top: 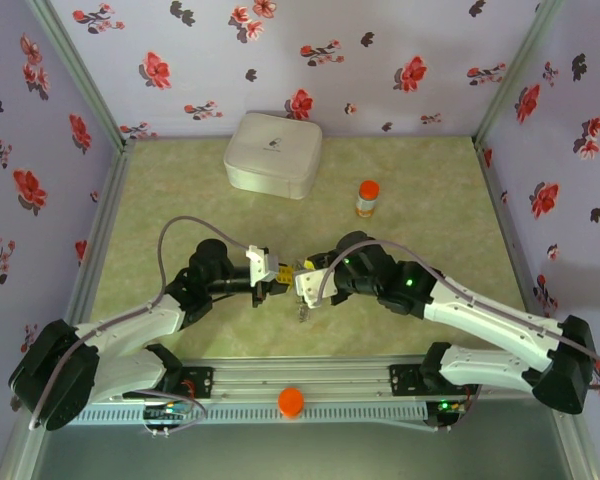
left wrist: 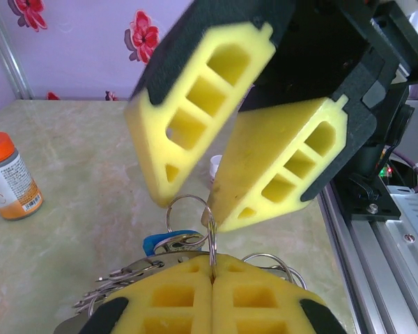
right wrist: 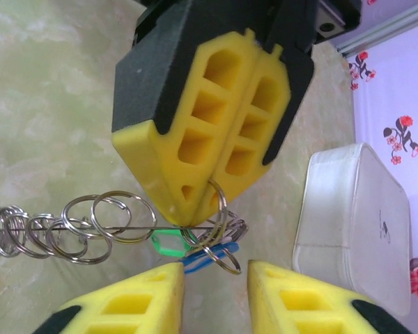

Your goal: Put the keys on the keyring

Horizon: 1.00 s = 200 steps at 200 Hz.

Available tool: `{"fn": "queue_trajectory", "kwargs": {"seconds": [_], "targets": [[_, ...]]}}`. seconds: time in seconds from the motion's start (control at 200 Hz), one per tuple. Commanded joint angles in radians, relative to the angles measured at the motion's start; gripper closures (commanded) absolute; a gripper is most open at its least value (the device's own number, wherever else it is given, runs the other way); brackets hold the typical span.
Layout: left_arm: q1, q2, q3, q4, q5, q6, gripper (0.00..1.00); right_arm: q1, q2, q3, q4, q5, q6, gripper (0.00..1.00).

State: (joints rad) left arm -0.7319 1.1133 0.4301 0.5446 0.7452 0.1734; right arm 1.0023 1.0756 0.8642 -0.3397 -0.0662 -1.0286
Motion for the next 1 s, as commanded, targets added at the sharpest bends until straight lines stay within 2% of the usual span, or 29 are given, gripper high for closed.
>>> {"fn": "queue_trajectory", "kwargs": {"seconds": [0.0,0.445,0.725,0.995], "targets": [[0.006,-0.006,0.015,0.023,0.022,0.011,1.0,0.01,0.004,0.027,0.002,0.013,-0.021,0.76],[0.008,-0.003,0.016,0.028,0.021,-0.003,1.0,0.017,0.01,0.024,-0.023,0.017,-0.034,1.0],[0.031,0.008,-0.016,0.191,0.03,-0.095,1.0,0.04,0.045,-0.025,-0.016,0.023,-0.031,1.0],[0.037,0.006,-0.017,0.198,0.031,-0.094,1.0,0.05,0.015,-0.052,0.062,0.002,0.028,1.0]]}}
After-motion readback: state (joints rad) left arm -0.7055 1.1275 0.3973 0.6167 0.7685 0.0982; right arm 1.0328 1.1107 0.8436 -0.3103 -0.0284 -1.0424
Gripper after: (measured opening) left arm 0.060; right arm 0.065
